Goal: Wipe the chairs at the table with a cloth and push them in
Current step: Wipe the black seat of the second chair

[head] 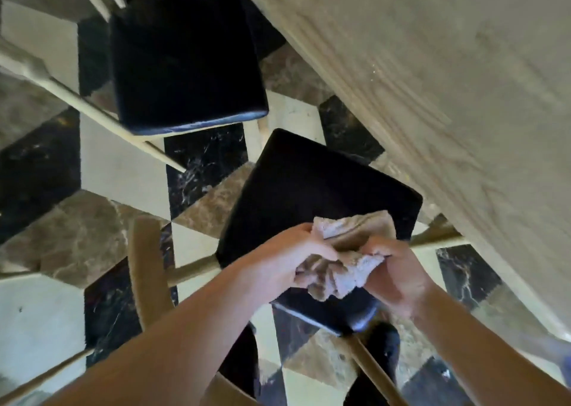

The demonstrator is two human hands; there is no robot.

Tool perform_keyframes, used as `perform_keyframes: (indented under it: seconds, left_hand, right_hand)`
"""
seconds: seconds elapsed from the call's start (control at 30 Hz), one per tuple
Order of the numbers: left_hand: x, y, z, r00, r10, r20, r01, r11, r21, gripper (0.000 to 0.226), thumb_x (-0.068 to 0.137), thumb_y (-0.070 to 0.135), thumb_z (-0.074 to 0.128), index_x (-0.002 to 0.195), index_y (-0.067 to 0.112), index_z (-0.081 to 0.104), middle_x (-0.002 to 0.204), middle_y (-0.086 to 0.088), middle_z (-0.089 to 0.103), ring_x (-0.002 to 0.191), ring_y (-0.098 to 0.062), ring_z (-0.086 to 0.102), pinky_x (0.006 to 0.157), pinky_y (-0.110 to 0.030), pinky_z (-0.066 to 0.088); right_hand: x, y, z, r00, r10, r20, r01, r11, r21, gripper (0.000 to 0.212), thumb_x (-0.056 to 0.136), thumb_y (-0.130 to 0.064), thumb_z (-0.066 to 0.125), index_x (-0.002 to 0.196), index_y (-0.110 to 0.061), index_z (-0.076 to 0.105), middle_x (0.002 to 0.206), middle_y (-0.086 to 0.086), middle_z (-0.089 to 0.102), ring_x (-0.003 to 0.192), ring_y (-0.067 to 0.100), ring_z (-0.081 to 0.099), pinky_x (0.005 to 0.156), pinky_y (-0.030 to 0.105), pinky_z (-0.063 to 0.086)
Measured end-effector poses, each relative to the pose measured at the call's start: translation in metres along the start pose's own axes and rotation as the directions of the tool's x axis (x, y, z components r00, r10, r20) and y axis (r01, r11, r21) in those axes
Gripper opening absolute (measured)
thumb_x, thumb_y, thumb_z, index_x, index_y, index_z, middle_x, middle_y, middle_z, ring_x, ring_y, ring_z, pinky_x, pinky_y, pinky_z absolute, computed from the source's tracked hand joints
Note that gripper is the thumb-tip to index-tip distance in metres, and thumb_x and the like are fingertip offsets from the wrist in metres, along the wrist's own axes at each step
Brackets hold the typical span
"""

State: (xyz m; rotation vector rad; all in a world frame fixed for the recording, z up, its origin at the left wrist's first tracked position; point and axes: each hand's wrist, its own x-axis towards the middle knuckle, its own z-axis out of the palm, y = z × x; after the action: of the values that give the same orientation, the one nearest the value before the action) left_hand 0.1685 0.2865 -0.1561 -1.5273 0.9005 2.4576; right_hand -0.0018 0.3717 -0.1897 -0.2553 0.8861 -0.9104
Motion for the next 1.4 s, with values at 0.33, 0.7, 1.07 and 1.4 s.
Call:
perform_keyframes:
  seconds: [0.33,0.7,1.07,1.4]
  left_hand:
    - [0.074,0.053,-0.094,0.973,0.157,-0.167,-0.073,0.903,0.423,0.025,0.09,0.03,0.069,0.107,0.012,0.072,0.109,-0.007,0.074,0.096,-0.017,0.069,0.08,-0.03,0.054]
    - [0.182,0.09,-0.181,0.947,0.04,-0.319,0.11,0.892,0.439,0.069,0.097,0.07,0.023,0.146,0.028,0.048,0.149,-0.009,0.05,0.133,-0.035,0.047,0.105,-0.051,0.04]
    - [0.191,0.088,-0.221,0.893,0.133,-0.43,0.006,0.952,0.307,0.068,0.096,0.07,0.023,0.135,0.024,0.054,0.151,-0.009,0.044,0.127,-0.029,0.052,0.098,-0.051,0.049]
    - [0.196,0.079,-0.207,0.82,0.555,-0.142,-0.163,0.464,0.871,0.055,0.103,0.033,0.035,0.156,0.026,0.027,0.168,-0.002,0.011,0.153,-0.025,0.009,0.123,-0.044,0.016]
  right_hand:
    - [0.083,0.002,-0.014,0.98,0.101,-0.17,-0.106,0.994,-0.02,0.039,0.095,-0.018,0.058,0.133,-0.009,0.064,0.13,0.021,0.066,0.119,0.031,0.064,0.097,0.042,0.052]
    - [0.249,-0.06,-0.075,0.642,-0.59,-0.489,-0.387,0.301,-0.872,0.07,0.088,-0.007,0.049,0.156,-0.013,0.031,0.161,0.009,0.034,0.151,0.027,0.028,0.122,0.052,0.023]
    - [0.308,0.034,-0.038,0.779,-0.529,-0.335,-0.444,-0.089,-0.891,0.079,0.099,-0.029,0.041,0.161,-0.008,-0.002,0.17,0.009,-0.006,0.156,0.023,-0.01,0.126,0.048,0.0]
    - [0.21,0.19,0.008,0.97,-0.218,0.112,0.023,-0.371,-0.928,0.097,0.087,-0.033,0.054,0.161,-0.01,-0.003,0.168,0.009,-0.018,0.154,0.025,-0.017,0.124,0.048,-0.013]
